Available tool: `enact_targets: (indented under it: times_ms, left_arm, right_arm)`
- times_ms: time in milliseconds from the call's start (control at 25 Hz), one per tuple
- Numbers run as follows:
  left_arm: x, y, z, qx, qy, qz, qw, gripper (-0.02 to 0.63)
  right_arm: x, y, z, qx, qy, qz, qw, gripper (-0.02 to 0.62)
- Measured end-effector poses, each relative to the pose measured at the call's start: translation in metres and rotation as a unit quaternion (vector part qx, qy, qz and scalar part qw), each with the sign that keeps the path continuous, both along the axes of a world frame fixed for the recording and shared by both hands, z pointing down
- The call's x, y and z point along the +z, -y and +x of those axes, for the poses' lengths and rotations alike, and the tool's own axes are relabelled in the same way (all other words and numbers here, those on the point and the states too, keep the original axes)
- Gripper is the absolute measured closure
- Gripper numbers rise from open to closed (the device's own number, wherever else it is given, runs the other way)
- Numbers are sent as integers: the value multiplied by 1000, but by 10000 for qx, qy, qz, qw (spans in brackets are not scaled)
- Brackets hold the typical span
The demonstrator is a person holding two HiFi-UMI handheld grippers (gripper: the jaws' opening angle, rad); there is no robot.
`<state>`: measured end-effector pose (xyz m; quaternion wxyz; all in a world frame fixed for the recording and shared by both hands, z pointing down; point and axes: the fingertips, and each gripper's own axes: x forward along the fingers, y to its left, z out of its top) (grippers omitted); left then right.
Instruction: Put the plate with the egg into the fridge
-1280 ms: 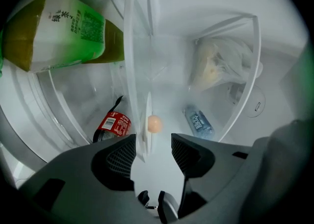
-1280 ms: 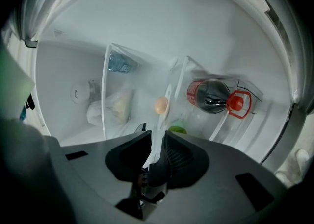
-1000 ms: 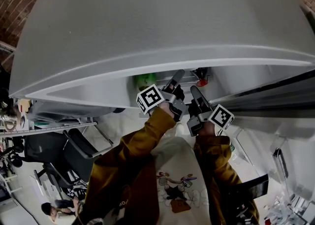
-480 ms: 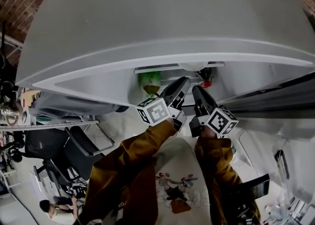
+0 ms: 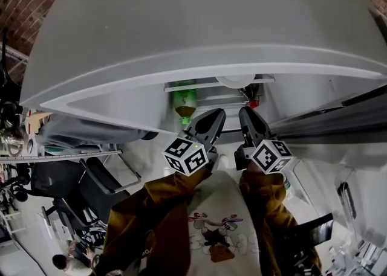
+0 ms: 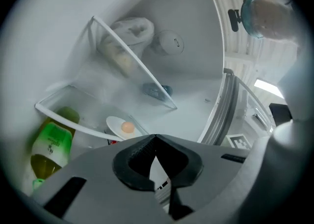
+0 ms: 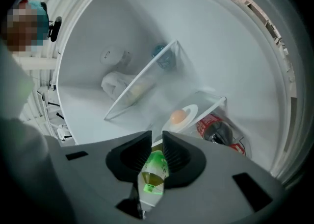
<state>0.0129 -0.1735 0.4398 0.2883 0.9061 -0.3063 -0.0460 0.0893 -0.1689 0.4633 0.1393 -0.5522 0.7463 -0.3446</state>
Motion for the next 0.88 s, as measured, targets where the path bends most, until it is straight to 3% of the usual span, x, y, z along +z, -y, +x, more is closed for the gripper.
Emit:
enact_targets:
  times_ms: [240, 480, 880]
  left_arm:
    - [11, -31, -9, 131, 5, -297, 9995, 598]
    - [2, -26, -20, -39, 30, -179, 9998, 598]
    - [8, -28, -21, -71, 71, -266, 9996, 598]
  right_arm:
    - [-5, -13, -8, -37, -287, 23, 9996, 525]
    - [-3, -8, -23, -288, -326, -12, 9991, 525]
    - [-7, -12, -16, -159, -449, 50, 9989, 525]
